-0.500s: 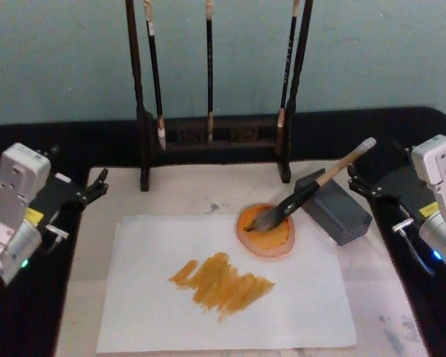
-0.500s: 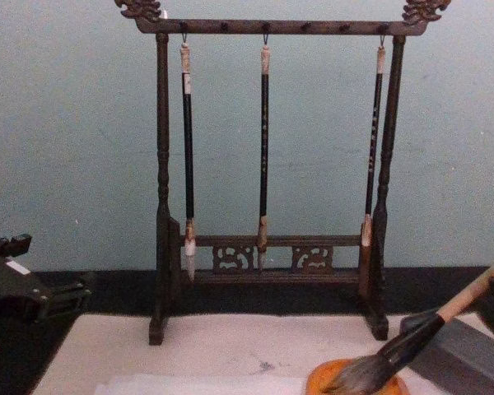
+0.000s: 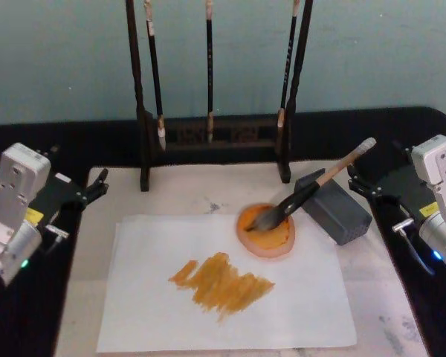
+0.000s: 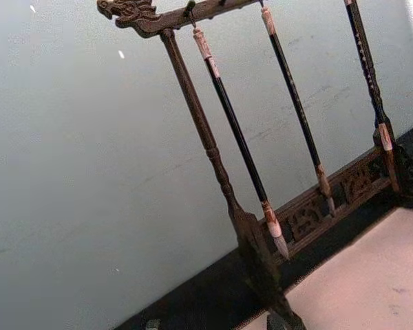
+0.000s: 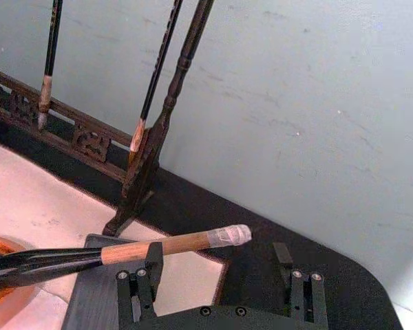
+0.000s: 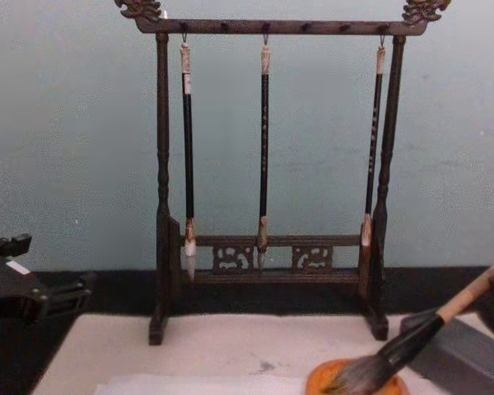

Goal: Pick up the brush from the inkstone, write on the paper, then place the brush back to its original position.

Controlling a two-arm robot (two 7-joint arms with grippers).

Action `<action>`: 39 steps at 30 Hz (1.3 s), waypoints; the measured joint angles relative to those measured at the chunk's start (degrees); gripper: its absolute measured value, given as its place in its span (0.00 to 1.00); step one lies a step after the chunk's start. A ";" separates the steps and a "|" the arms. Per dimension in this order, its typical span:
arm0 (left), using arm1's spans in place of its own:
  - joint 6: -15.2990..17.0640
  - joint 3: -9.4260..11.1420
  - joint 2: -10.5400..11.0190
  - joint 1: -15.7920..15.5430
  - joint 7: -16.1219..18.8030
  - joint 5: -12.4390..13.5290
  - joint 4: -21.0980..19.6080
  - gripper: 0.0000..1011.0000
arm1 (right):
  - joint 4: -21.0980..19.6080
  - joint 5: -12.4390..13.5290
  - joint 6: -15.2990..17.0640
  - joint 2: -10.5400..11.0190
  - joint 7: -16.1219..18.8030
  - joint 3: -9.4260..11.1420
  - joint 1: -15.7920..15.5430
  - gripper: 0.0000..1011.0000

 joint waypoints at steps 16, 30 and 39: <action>0.00 0.00 0.00 0.00 0.00 0.00 0.00 1.00 | 0.00 0.00 0.00 0.00 0.00 0.00 0.00 0.99; 0.00 0.00 0.00 0.00 0.00 0.00 0.00 1.00 | 0.00 0.00 0.00 0.00 0.00 0.00 0.00 0.99; 0.00 0.00 0.00 0.00 0.00 0.00 0.00 1.00 | 0.00 0.00 0.00 0.00 0.00 0.00 0.00 0.99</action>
